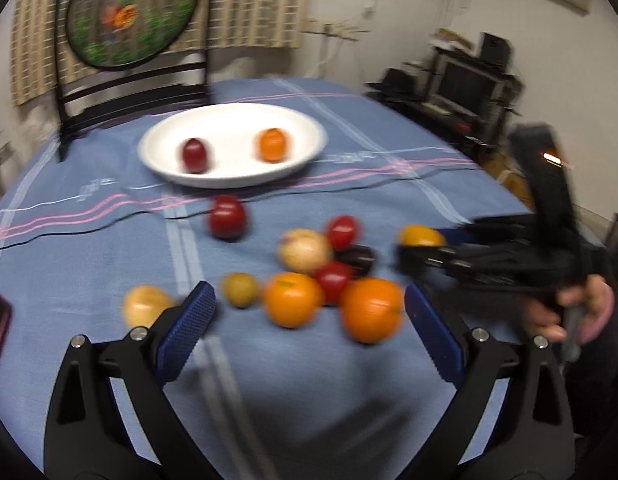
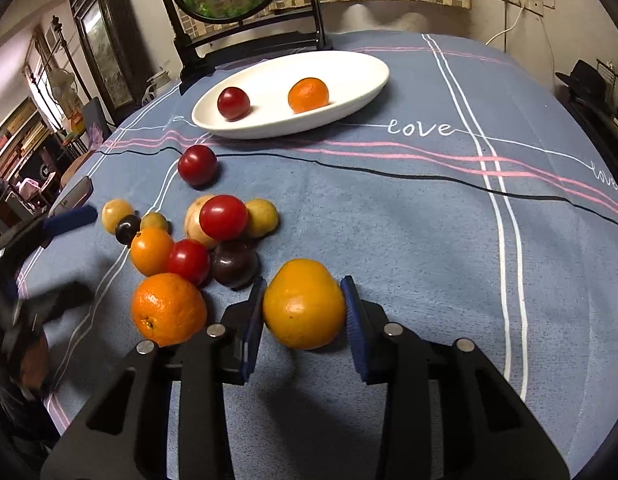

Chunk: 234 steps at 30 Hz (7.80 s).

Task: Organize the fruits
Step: 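Grasp the yellow orange with the right tool while the left tool grasps an orange, then carry both fruits to the white plate and release them, then grasp the red tomato with the right tool while the left tool grasps the pale fruit, then place both fruits on the white plate and open both tools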

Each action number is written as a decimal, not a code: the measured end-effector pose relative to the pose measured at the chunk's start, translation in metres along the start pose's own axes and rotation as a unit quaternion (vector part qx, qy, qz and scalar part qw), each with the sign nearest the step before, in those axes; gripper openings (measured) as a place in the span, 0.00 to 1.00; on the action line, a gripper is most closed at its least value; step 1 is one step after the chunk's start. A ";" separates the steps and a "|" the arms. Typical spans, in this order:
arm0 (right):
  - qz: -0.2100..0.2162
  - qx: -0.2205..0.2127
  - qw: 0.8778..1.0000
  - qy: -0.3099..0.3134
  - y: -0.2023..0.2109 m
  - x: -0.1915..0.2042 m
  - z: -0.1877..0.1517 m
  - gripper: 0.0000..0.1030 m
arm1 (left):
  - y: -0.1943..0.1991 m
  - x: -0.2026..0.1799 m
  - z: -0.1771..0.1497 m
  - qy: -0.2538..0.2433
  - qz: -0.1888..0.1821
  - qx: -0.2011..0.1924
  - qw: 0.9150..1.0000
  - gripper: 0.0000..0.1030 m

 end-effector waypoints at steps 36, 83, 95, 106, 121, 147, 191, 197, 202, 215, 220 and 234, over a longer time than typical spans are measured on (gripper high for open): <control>0.010 0.000 1.000 -0.011 0.003 0.000 -0.004 0.37 | -0.050 -0.035 -0.025 0.016 -0.012 0.086 0.996 0.44; 0.023 0.038 0.997 0.068 -0.134 0.045 0.144 0.44 | -0.163 0.183 0.143 0.095 0.144 0.108 0.979 0.69; 0.046 -0.066 0.995 0.062 -0.029 0.037 0.097 0.56 | -0.020 0.126 0.083 0.080 0.180 0.007 0.980 0.95; 0.055 -0.065 0.995 0.060 -0.008 0.045 0.048 0.57 | 0.005 0.091 0.018 0.077 0.141 -0.017 0.987 0.96; 0.027 -0.050 0.994 0.092 -0.022 0.051 0.039 0.48 | 0.009 0.087 0.014 0.057 0.170 -0.021 0.984 0.96; 0.022 -0.059 0.995 0.078 -0.022 0.044 0.041 0.30 | 0.032 0.124 0.010 0.085 0.152 -0.031 0.984 0.95; 0.013 -0.066 0.995 0.078 -0.019 0.041 0.042 0.30 | 0.002 0.122 -0.007 0.137 0.051 0.021 0.989 0.35; 0.028 -0.094 0.995 0.018 -0.022 0.023 0.071 0.30 | -0.018 0.113 0.040 0.117 0.041 0.009 0.992 0.35; -0.004 -0.136 0.991 -0.011 -0.037 0.006 0.113 0.30 | -0.056 0.103 0.093 0.092 0.028 0.008 0.995 0.35; -0.028 -0.106 0.992 -0.070 -0.097 -0.036 0.150 0.30 | -0.163 0.116 0.142 0.070 0.079 0.067 0.992 0.35; -0.033 -0.112 0.992 -0.054 -0.090 -0.032 0.154 0.52 | -0.157 0.118 0.145 0.069 0.116 0.061 0.989 0.79; -0.027 -0.111 0.985 0.132 -0.016 0.029 0.066 0.57 | -0.010 0.106 0.060 0.073 0.116 -0.027 0.990 0.95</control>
Point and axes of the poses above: each gripper's, at about its wrist camera, not at the fingertips, and y roughly against the way its jaws point, x to its left, z to its top, the point moved 7 cm from there along -y, roughly the way its jaws point, and after that the axes turned 4 degrees about -x, right-handed, at the moved point
